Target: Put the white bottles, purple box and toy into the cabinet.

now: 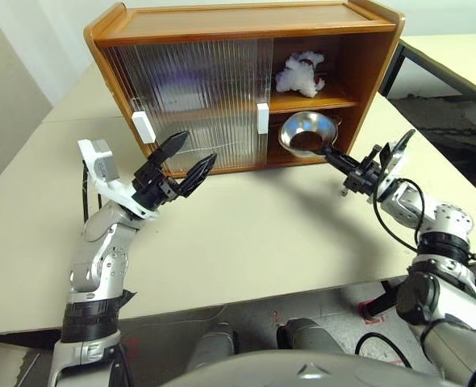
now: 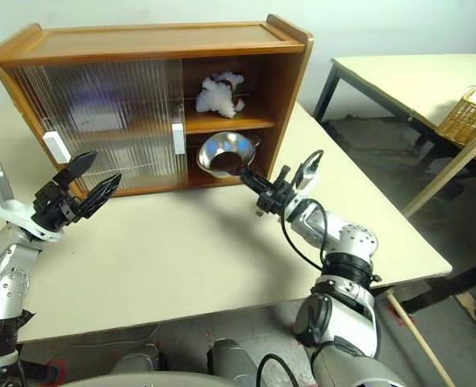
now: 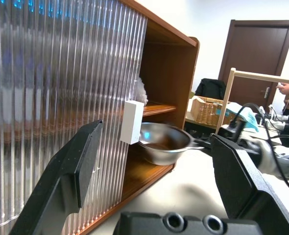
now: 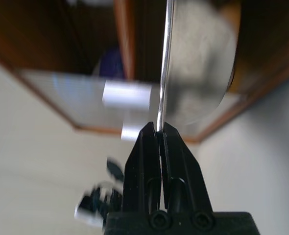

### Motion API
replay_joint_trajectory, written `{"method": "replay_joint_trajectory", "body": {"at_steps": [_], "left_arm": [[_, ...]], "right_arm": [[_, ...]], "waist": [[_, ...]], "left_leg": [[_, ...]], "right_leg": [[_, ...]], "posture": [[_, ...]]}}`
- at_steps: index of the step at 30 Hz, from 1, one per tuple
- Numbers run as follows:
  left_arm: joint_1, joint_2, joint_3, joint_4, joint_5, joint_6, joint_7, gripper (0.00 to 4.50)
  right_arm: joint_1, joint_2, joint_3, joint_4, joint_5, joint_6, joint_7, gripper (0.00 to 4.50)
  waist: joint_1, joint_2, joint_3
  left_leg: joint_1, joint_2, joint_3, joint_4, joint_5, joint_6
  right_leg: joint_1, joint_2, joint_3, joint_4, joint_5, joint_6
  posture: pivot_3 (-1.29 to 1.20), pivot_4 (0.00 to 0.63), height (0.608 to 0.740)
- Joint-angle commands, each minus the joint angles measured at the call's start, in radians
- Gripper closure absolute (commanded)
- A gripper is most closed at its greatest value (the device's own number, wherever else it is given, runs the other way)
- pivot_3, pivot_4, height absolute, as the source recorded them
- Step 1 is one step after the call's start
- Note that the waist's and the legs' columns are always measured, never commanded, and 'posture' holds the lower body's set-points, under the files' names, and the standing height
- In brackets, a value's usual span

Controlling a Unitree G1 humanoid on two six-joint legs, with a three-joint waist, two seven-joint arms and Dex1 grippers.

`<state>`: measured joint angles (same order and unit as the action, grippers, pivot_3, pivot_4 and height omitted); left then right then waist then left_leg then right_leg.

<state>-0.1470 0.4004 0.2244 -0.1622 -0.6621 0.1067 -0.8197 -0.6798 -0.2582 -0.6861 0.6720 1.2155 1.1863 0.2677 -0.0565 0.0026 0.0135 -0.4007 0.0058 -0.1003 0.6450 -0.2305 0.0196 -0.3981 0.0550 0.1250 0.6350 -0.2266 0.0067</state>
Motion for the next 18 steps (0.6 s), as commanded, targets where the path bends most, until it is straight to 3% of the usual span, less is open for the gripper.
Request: {"method": "replay_joint_trajectory", "body": {"at_steps": [1,18], "left_arm": [[0.020,0.014,0.013,-0.032,0.002,0.010,0.011,0.00],[0.088,0.036,0.049,-0.124,-0.011,0.034,0.063,0.00]], "right_arm": [[-0.056,0.017,0.005,0.090,-0.041,-0.081,0.031,4.48],[-0.249,0.078,-0.014,0.433,-0.195,-0.435,0.095,4.48]], "waist": [[0.000,0.000,0.000],[0.030,0.001,0.000]], "left_leg": [[0.000,0.000,0.000,0.000,0.000,0.000],[-0.002,0.001,-0.001,-0.001,-0.001,-0.001]], "right_leg": [[0.000,0.000,0.000,0.000,0.000,0.000],[-0.003,0.000,-0.001,0.000,0.004,-0.016]], "posture": [[-0.04,0.024,0.740],[0.02,0.034,0.740]]}}
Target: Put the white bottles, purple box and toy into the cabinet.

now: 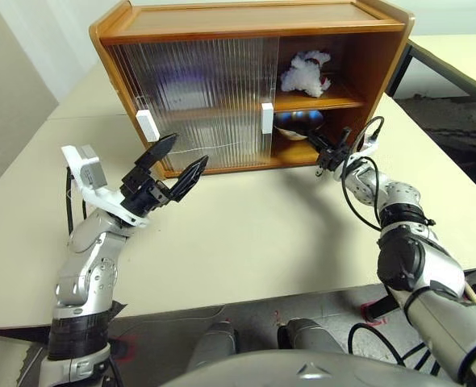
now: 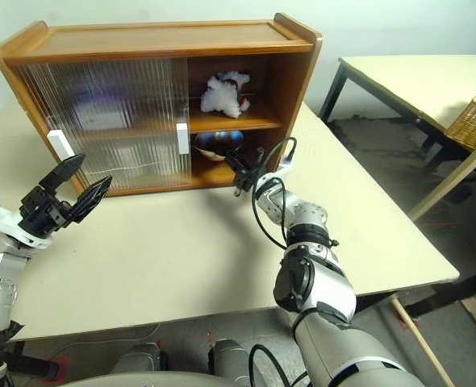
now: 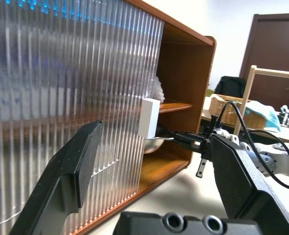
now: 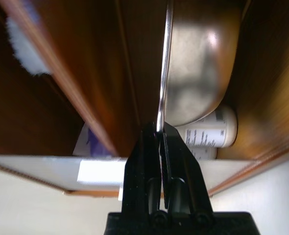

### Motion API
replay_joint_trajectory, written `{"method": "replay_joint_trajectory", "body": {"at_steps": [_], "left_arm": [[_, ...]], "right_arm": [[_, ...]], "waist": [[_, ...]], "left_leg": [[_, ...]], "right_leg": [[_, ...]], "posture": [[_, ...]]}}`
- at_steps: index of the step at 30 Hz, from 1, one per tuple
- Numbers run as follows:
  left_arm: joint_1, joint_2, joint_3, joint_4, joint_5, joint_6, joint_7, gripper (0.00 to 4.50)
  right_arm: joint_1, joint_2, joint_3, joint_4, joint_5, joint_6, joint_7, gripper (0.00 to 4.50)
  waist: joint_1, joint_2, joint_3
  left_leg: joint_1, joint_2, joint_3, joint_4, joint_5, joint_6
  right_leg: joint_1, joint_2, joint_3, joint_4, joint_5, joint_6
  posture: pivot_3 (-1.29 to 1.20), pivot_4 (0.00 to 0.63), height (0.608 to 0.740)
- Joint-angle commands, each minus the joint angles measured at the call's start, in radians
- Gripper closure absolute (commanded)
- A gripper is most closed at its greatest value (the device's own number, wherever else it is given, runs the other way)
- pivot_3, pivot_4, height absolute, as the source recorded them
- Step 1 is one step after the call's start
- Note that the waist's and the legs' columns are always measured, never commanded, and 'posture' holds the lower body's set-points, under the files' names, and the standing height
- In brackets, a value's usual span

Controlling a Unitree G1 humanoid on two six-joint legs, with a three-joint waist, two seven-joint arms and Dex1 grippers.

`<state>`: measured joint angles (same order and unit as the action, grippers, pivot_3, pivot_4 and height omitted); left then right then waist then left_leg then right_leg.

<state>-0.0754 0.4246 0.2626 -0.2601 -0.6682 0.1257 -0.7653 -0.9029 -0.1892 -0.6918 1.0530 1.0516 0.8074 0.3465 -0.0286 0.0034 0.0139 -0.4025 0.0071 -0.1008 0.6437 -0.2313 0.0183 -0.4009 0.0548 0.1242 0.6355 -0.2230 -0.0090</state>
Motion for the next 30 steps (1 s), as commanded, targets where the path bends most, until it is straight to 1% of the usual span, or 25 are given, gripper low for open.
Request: {"method": "replay_joint_trajectory", "body": {"at_steps": [1,5,12,27,30], "left_arm": [[0.018,0.014,0.013,-0.029,-0.007,0.016,0.010,0.00],[0.022,0.025,0.026,-0.037,-0.008,0.021,0.019,0.00],[0.024,0.039,0.034,-0.047,-0.015,0.029,0.023,0.00],[0.012,0.050,0.034,-0.051,-0.021,0.037,0.023,0.00],[0.008,0.048,0.028,-0.048,-0.019,0.035,0.023,0.00]], "right_arm": [[-0.031,0.012,-0.009,0.068,-0.040,-0.073,0.019,4.48],[-0.037,0.024,0.002,0.134,-0.096,-0.149,0.042,4.48],[-0.046,0.020,-0.034,0.217,-0.132,-0.265,0.059,4.48],[-0.066,0.020,-0.073,0.257,-0.181,-0.415,0.048,4.48],[-0.070,0.017,-0.074,0.257,-0.196,-0.417,0.051,3.81]], "waist": [[0.003,0.000,0.000],[0.009,0.000,0.000],[0.015,0.000,0.000],[0.019,0.000,0.000],[0.019,0.000,0.000]], "left_leg": [[0.000,0.000,0.000,0.000,0.000,0.000],[0.000,0.001,-0.001,0.000,-0.001,-0.001],[-0.001,0.001,-0.001,-0.001,-0.001,-0.002],[0.000,0.001,-0.001,-0.001,-0.001,-0.002],[0.000,0.001,-0.001,-0.001,-0.001,-0.002]], "right_leg": [[0.000,0.000,0.000,0.000,0.000,-0.001],[0.000,0.000,0.000,0.000,0.000,-0.002],[-0.001,0.000,-0.001,0.000,-0.001,-0.004],[-0.001,0.000,-0.001,0.000,0.000,-0.006],[-0.001,0.000,-0.001,0.001,0.001,-0.006]], "posture": [[0.03,0.034,0.740],[0.04,0.035,0.740],[0.05,0.029,0.740],[0.05,0.015,0.740],[0.04,0.013,0.740]]}}
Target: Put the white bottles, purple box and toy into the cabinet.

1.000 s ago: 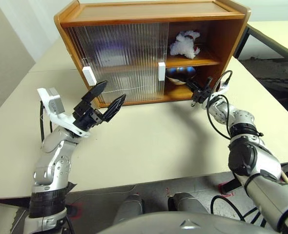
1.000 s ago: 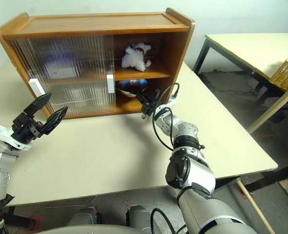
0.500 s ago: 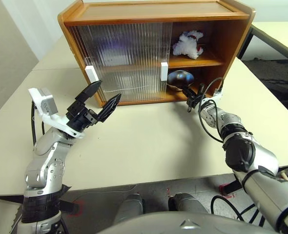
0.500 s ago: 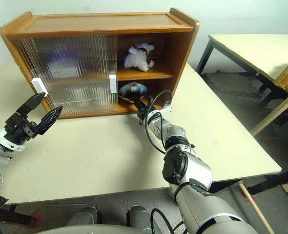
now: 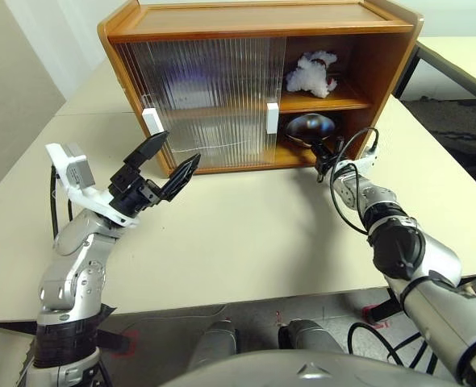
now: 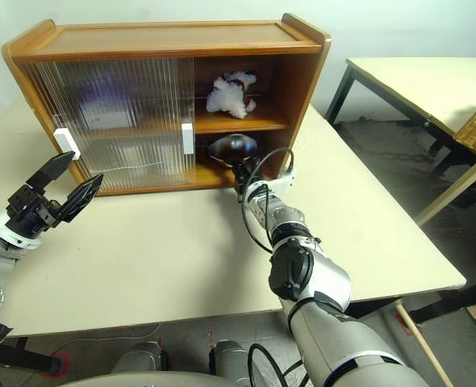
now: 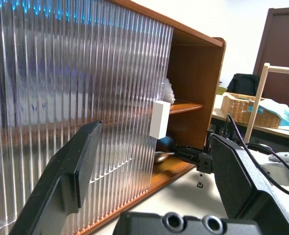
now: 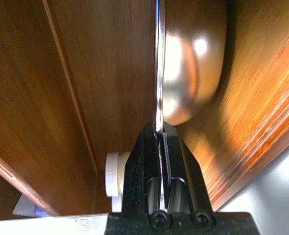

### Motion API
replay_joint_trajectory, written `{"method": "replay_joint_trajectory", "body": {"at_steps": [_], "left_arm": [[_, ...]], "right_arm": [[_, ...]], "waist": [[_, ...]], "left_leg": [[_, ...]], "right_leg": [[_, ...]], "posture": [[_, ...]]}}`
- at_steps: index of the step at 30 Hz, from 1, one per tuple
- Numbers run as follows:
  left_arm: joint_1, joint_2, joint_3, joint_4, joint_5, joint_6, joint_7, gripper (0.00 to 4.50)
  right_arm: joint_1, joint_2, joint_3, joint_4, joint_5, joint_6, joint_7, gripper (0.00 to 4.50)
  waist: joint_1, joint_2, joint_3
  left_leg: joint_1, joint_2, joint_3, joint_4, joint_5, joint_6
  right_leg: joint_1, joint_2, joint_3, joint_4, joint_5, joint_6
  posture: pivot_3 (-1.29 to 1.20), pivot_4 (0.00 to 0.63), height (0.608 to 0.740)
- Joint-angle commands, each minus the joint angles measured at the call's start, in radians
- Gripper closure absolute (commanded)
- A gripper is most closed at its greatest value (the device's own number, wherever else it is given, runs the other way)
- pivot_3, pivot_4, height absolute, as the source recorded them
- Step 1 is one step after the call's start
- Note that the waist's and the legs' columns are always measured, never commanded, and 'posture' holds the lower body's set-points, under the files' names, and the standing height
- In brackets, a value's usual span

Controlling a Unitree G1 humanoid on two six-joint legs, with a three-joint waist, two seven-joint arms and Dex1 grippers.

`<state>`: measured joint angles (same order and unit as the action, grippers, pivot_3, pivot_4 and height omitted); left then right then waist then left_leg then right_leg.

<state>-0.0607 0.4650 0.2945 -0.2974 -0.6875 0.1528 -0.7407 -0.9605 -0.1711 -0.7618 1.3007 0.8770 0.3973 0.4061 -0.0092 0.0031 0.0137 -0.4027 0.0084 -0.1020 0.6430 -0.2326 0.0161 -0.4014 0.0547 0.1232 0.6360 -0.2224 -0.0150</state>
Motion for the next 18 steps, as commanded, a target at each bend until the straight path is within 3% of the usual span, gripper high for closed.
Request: {"method": "replay_joint_trajectory", "body": {"at_steps": [1,10,11,15,18], "left_arm": [[-0.009,0.005,-0.007,-0.009,0.001,0.007,-0.003,0.00],[-0.036,-0.029,-0.038,0.027,0.014,-0.009,-0.013,0.00],[-0.040,-0.033,-0.042,0.032,0.015,-0.010,-0.014,0.00],[-0.062,-0.050,-0.060,0.068,0.024,-0.023,-0.031,0.00],[-0.083,-0.062,-0.071,0.096,0.030,-0.031,-0.045,0.00]], "right_arm": [[-0.013,-0.005,-0.006,0.008,-0.024,-0.002,-0.007,3.48],[0.004,-0.064,0.024,-0.031,-0.052,0.163,0.065,0.20],[0.010,-0.073,0.043,-0.043,-0.065,0.198,0.084,0.01],[0.066,-0.101,0.110,-0.161,-0.082,0.378,0.161,0.01],[0.158,-0.083,0.191,-0.379,-0.077,0.502,0.188,0.01]], "waist": [[0.000,0.000,0.000],[-0.003,0.000,0.000],[-0.005,0.000,0.000],[-0.009,-0.001,0.000],[-0.014,0.000,0.000]], "left_leg": [[0.000,0.000,0.000,0.000,0.000,0.000],[0.001,0.000,0.000,0.001,0.000,0.001],[0.001,0.000,0.001,0.001,0.000,0.001],[0.002,0.000,0.001,0.002,0.001,0.001],[0.003,0.000,0.002,0.003,0.001,0.001]], "right_leg": [[0.000,0.000,0.000,0.000,0.000,0.000],[0.001,0.000,0.000,0.000,0.001,0.000],[0.001,0.000,0.000,0.001,0.001,0.000],[0.002,0.000,0.000,0.001,0.001,0.000],[0.003,0.000,0.000,0.002,0.002,0.001]], "posture": [[0.04,0.013,0.740],[0.00,0.015,0.740],[0.00,0.015,0.740],[-0.04,0.019,0.740],[-0.06,0.020,0.740]]}}
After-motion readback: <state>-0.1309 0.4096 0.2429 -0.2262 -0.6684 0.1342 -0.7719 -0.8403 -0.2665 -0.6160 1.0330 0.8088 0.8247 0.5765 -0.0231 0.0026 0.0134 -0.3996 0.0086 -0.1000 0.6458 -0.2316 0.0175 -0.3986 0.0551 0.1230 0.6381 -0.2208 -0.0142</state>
